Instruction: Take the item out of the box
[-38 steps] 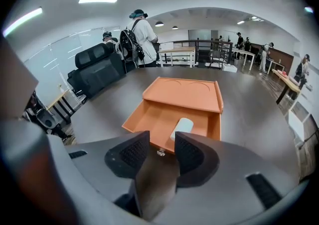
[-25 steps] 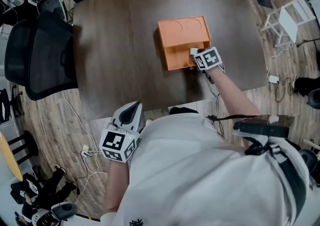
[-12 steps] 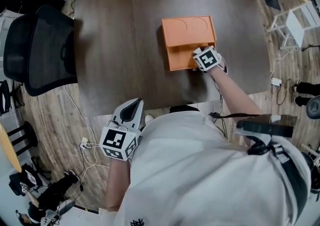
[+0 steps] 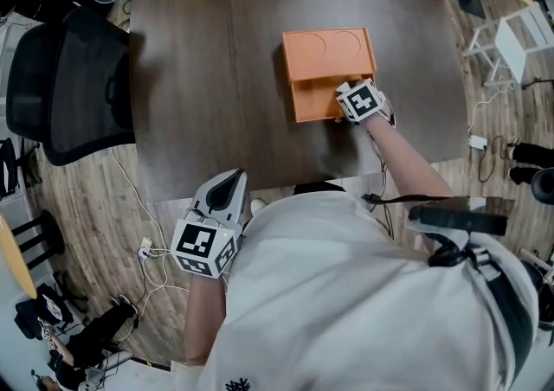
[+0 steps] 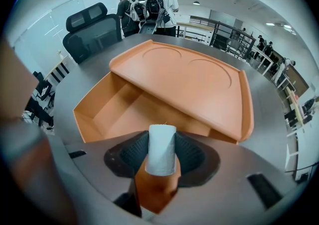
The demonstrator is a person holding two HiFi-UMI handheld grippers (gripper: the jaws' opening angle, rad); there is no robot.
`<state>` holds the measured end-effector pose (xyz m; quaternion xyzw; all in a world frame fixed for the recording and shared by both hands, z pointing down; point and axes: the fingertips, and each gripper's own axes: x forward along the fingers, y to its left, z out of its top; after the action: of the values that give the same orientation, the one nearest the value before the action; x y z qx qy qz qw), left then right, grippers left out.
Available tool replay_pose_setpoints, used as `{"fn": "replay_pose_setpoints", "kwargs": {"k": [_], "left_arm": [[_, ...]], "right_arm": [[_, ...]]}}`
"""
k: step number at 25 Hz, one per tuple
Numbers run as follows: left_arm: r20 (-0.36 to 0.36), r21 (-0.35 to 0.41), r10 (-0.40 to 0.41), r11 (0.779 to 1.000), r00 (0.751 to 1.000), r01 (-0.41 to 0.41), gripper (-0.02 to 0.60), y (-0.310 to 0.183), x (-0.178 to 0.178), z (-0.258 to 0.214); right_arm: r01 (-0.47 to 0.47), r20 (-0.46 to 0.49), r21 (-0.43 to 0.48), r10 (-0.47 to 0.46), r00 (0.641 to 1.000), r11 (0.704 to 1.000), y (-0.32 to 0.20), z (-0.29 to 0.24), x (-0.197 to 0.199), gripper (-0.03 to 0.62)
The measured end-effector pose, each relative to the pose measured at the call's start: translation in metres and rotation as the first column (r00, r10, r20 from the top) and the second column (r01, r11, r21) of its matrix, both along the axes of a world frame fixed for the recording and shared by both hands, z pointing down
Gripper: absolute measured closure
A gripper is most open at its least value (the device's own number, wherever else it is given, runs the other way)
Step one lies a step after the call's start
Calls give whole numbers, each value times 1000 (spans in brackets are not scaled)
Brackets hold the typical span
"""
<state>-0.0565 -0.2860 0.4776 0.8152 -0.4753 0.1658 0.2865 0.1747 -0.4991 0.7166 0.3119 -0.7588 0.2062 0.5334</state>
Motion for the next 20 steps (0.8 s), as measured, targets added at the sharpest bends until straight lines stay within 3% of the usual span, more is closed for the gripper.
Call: {"fn": "replay_pose_setpoints", "kwargs": {"k": [20], "left_arm": [[-14, 68, 14, 998, 1000, -13, 572, 68, -45, -17]], "right_arm": [[-128, 125, 96, 116, 985, 987, 37, -63, -16, 430]]}}
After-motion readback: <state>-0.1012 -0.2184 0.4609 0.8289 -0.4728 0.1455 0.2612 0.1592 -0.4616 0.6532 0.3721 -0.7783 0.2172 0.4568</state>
